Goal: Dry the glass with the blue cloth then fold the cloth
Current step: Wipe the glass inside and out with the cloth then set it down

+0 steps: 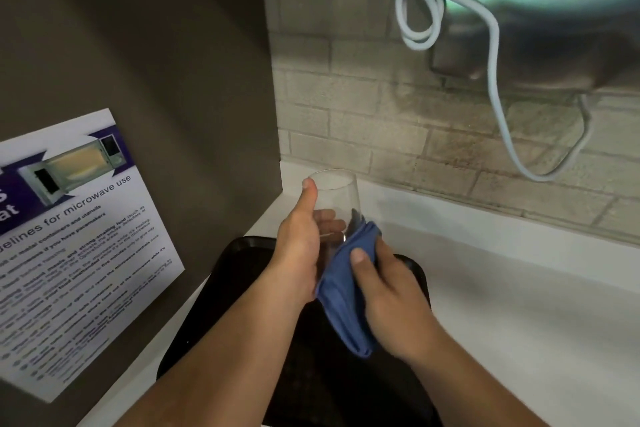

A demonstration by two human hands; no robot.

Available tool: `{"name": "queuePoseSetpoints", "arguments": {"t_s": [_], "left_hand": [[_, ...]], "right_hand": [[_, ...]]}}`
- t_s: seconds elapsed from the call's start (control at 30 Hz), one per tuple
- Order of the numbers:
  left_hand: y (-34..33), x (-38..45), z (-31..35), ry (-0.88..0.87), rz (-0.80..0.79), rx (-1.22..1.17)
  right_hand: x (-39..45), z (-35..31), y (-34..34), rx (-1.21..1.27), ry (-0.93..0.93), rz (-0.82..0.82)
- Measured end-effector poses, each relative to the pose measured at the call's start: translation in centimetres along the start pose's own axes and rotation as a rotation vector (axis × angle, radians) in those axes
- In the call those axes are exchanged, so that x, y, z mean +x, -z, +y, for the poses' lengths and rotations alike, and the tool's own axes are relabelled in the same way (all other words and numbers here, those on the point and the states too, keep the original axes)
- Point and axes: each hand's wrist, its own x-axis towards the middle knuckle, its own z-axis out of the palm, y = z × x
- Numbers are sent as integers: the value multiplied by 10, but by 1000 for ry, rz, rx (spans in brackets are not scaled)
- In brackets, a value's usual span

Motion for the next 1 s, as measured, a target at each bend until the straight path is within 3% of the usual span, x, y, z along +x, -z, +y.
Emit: {"name": "queuePoseSetpoints", "arguments": {"t_s": [0.13,0.23,0.33,0.43,0.57,0.7,0.87,1.0], "left_hand": [[2,-1,-12,-36,-54,89],[1,-6,-18,-28,-152,24],[0,-4,-15,-59,-131,-43],[6,4,-5,-90,-21,-47],[5,11,-2,-120,63,79],[7,7,-13,-64,-109,30],[1,4,-14,-86,-143,-29],[1,3,-7,-80,16,-10]], "right_hand": [[3,-17,-14,-74,98,172],[36,-33,4,15,-4,277],[47,-32,13,263,-178,187],[21,-19,1,290,-204,92],[-9,-16,-18,-21,-11,32],[15,-29,-9,-95,145,218],[44,-30,14,257,-124,210],[6,-11,-1,191,-136,86]]}}
